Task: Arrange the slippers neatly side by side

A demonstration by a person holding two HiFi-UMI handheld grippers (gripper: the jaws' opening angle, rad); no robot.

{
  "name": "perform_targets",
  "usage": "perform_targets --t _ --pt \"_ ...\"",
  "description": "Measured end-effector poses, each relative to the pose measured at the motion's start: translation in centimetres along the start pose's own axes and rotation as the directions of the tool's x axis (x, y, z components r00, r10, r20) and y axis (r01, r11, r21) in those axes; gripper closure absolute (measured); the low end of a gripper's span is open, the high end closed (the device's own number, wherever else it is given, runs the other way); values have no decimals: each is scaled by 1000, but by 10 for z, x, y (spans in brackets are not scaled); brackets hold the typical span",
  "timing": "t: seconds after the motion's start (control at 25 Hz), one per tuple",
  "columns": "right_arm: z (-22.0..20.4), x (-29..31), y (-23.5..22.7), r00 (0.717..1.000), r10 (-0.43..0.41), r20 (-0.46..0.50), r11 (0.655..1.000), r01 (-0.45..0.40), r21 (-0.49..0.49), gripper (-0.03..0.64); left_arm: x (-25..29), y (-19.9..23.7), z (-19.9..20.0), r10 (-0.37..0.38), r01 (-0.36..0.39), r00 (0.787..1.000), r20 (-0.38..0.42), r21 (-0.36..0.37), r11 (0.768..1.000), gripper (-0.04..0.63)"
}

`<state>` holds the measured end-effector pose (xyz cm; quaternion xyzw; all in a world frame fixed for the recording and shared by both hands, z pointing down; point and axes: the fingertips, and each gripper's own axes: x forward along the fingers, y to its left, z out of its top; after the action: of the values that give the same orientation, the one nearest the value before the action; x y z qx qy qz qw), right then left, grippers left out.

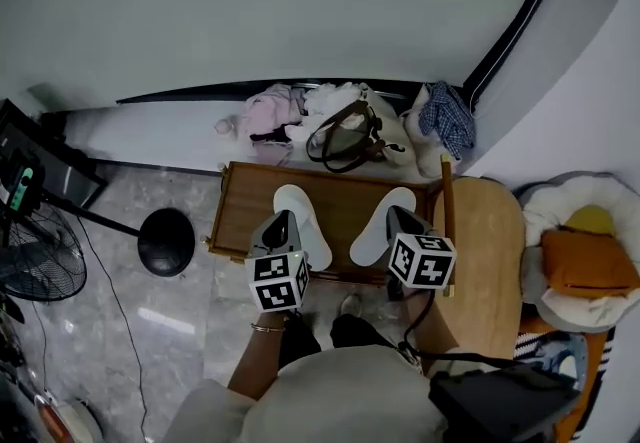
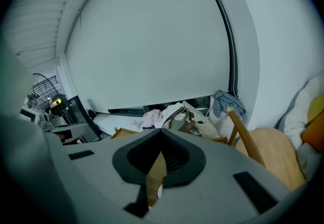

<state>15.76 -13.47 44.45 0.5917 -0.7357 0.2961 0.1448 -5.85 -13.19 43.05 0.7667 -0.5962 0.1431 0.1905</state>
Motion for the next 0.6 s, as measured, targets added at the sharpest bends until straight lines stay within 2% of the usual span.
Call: perform_targets --t 0.24,0.6 --pt "-11 13 9 998 38 -42 999 -38 -1 583 0 9 -14 46 -47 998 -35 -17 999 578" --pt "-27 28 12 995 50 -81 999 -51 -8 583 9 13 -38 81 -85 993 -86 -47 995 578"
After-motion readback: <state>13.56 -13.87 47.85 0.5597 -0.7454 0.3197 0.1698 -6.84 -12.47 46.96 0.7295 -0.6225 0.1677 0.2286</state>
